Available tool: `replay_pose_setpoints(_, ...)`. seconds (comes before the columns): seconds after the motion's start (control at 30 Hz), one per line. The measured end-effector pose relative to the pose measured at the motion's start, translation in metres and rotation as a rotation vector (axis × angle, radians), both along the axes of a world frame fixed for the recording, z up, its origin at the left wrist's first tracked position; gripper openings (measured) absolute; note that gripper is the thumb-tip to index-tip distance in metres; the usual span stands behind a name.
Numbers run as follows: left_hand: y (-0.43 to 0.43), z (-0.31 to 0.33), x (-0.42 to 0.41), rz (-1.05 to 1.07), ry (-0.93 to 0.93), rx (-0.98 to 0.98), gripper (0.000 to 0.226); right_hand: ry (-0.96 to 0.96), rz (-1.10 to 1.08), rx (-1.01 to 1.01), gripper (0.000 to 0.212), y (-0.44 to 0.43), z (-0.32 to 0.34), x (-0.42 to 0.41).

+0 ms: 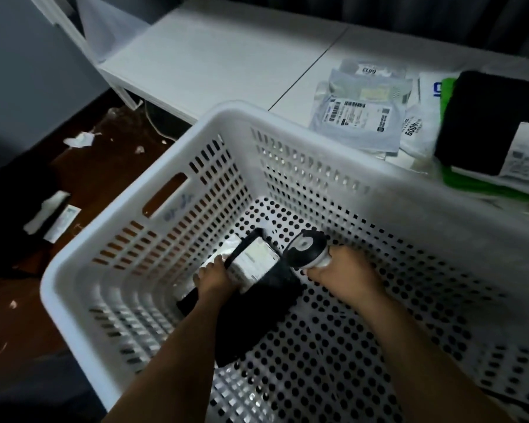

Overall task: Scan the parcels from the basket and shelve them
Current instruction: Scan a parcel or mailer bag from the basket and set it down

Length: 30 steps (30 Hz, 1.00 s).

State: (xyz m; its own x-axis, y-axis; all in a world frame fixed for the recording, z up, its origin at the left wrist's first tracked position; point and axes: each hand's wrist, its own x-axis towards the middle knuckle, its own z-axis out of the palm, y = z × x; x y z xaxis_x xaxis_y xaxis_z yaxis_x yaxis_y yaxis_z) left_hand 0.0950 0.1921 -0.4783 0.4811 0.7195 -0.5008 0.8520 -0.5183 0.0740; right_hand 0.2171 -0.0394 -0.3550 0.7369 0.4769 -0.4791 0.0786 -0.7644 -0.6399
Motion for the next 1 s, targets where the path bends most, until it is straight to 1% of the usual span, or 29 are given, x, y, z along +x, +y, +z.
replay_pose_setpoints(0.1, 0.000, 0.020, 0.004, -0.010, -0.112, -0.138, 0.034, 0.014, -0.006, 0.040, 0.019, 0.001, 0.009, -0.006)
replay_pose_setpoints(0.13, -0.002, 0.028, 0.005, -0.023, -0.127, -0.169, 0.026, 0.020, -0.007, 0.050, 0.020, 0.001, 0.016, -0.007)
replay_pose_setpoints(0.23, -0.007, 0.056, 0.004, -0.052, -0.220, -0.191, 0.019, 0.029, -0.016, 0.114, 0.031, 0.001, 0.039, -0.012)
replay_pose_setpoints(0.33, -0.016, 0.094, -0.001, -0.009, -0.414, -0.255, 0.010, -0.008, -0.020, 0.177, 0.035, -0.001, 0.073, -0.018)
replay_pose_setpoints(0.43, -0.037, 0.151, -0.016, 0.074, -0.683, -0.342, 0.011, -0.048, -0.024, 0.232, 0.035, -0.011, 0.111, -0.030)
replay_pose_setpoints(0.53, -0.067, 0.209, -0.034, 0.226, -0.977, -0.484, 0.015, -0.044, -0.061, 0.305, 0.036, -0.025, 0.146, -0.044)
replay_pose_setpoints(0.63, -0.094, 0.261, -0.055, 0.291, -1.141, -0.628, 0.019, -0.017, -0.108, 0.400, 0.037, -0.046, 0.184, -0.060)
replay_pose_setpoints(0.77, -0.117, 0.314, -0.084, 0.243, -1.235, -0.775, 0.021, 0.160, -0.133, 0.635, 0.034, -0.078, 0.233, -0.090)
replay_pose_setpoints(0.83, -0.128, 0.334, -0.094, 0.198, -1.268, -0.843, 0.020, 0.233, -0.180, 0.715, 0.031, -0.091, 0.250, -0.103)
replay_pose_setpoints(0.9, -0.140, 0.353, -0.103, 0.142, -1.273, -0.891, 0.022, 0.234, -0.276, 0.776, 0.029, -0.100, 0.265, -0.116)
replay_pose_setpoints(1.0, -0.155, 0.366, -0.114, 0.054, -1.219, -0.957, 0.034, 0.129, -0.442, 0.843, 0.026, -0.115, 0.282, -0.130)
